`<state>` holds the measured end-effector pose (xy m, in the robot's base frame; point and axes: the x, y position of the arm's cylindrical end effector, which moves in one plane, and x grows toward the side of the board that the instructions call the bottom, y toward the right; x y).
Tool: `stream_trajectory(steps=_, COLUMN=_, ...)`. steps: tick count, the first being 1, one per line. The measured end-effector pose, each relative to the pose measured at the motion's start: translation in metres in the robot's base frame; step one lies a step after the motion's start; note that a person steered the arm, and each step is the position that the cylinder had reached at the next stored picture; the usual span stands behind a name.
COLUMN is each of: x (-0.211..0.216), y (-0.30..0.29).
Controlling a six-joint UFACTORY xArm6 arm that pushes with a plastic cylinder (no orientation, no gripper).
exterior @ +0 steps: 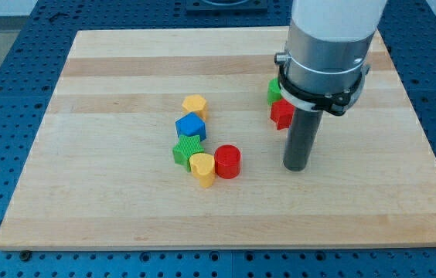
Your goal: Slide the blue triangle below the red star
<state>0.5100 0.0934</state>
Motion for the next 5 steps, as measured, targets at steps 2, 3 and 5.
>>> stream_trajectory(steps=2, x=-0.005, y=0.0)
stream_trajectory(steps=3, x=-0.008, y=0.0)
stream_trajectory(steps=5, x=-0.014, y=0.0)
